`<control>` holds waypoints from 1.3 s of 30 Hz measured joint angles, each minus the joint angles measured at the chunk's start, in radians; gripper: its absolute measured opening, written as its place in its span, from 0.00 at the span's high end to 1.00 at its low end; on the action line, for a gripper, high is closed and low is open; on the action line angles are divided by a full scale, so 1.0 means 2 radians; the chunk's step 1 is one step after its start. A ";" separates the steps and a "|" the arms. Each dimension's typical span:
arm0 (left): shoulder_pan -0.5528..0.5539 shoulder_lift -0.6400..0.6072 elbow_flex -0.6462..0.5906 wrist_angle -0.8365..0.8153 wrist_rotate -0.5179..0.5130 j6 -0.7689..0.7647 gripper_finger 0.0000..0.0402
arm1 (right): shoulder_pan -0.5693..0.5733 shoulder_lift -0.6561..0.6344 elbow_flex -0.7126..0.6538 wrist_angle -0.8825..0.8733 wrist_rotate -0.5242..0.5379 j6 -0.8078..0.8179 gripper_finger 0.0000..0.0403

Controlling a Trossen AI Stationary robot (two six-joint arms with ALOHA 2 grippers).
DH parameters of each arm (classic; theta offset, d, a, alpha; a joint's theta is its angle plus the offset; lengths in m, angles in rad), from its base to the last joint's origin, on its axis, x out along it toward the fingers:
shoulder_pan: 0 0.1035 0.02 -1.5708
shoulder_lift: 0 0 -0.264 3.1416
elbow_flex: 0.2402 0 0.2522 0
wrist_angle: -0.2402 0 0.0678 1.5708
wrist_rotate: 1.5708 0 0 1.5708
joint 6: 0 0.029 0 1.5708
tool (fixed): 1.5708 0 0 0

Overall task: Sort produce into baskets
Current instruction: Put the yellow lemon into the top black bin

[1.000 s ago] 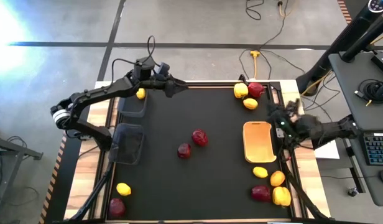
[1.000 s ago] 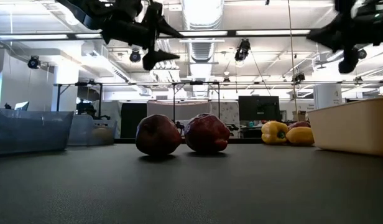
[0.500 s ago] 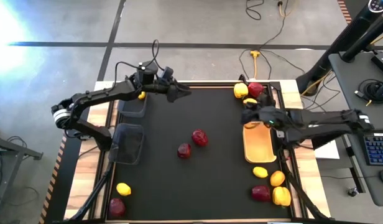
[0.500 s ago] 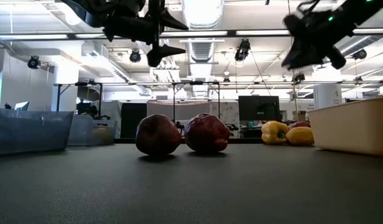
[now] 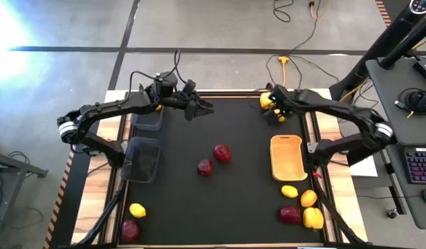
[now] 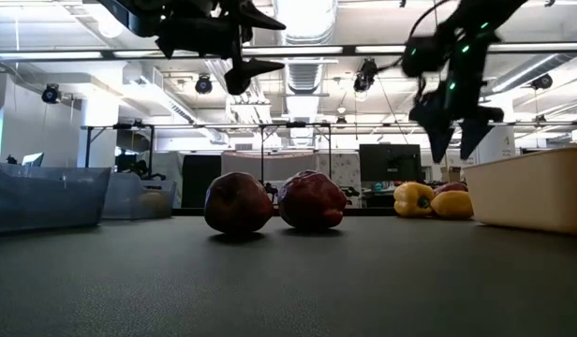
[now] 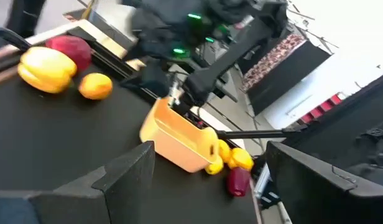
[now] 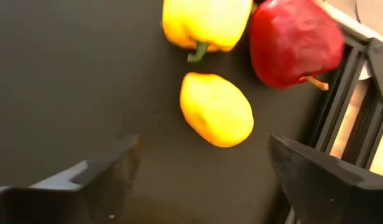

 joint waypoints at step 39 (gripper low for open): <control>-0.027 -0.230 -0.001 -0.265 -0.231 0.089 0.28 | -0.059 0.188 0.050 -0.027 -0.065 -0.207 0.44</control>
